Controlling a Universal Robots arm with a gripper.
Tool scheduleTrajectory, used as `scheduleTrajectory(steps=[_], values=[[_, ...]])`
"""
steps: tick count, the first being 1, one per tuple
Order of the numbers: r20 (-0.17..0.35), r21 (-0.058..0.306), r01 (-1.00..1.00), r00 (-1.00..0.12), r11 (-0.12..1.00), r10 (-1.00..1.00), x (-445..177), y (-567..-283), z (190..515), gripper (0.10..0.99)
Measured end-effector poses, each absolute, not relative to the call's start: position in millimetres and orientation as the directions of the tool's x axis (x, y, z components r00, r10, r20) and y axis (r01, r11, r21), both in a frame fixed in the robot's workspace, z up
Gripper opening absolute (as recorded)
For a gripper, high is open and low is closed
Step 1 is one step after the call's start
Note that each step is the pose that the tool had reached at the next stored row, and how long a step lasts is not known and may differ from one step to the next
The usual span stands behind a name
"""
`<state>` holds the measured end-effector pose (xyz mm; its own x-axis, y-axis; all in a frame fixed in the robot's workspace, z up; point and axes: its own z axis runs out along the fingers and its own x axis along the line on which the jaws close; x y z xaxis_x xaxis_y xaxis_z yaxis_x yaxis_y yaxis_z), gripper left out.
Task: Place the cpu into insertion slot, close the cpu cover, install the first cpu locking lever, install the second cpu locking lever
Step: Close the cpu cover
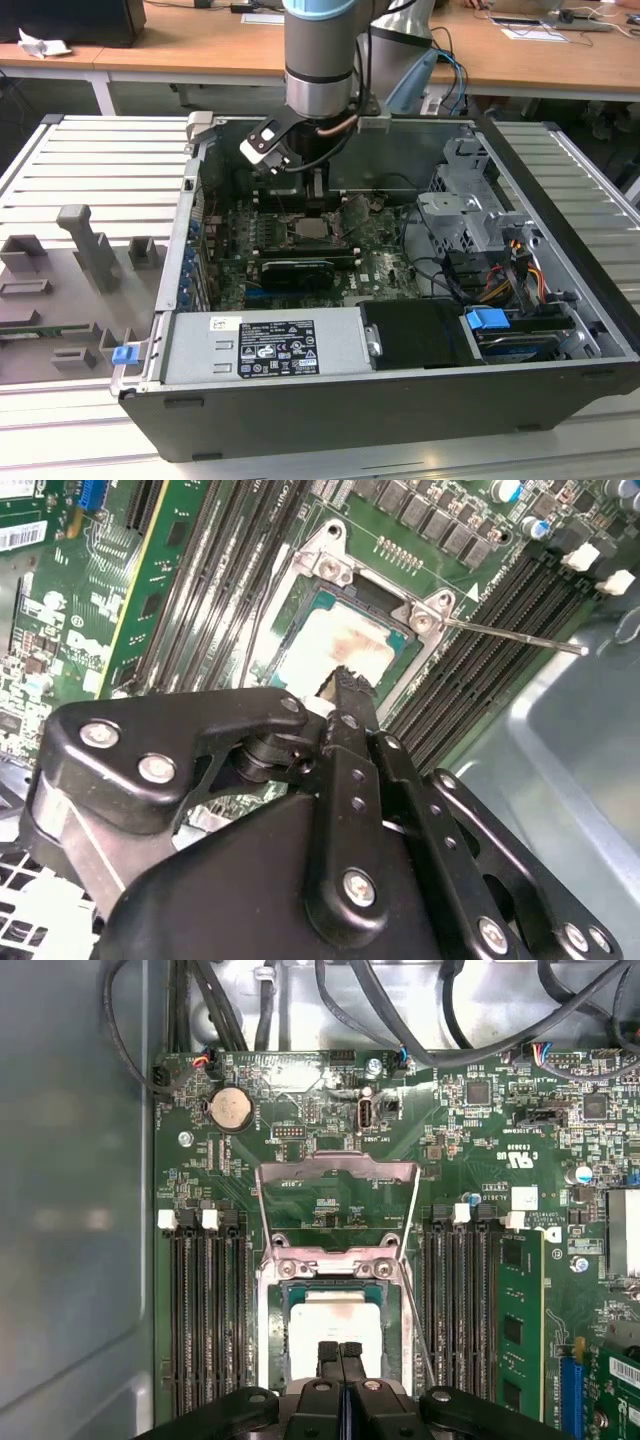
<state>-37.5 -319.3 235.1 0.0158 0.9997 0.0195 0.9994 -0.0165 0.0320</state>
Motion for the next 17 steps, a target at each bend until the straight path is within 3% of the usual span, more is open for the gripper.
scheduleTrajectory(steps=[8,17], values=[[0.019,0.032,0.999,0.016,-0.017,1.0,-37,-318,265,0.106],[0.019,0.032,0.999,0.008,-0.008,1.0,-18,-318,266,0.106]])
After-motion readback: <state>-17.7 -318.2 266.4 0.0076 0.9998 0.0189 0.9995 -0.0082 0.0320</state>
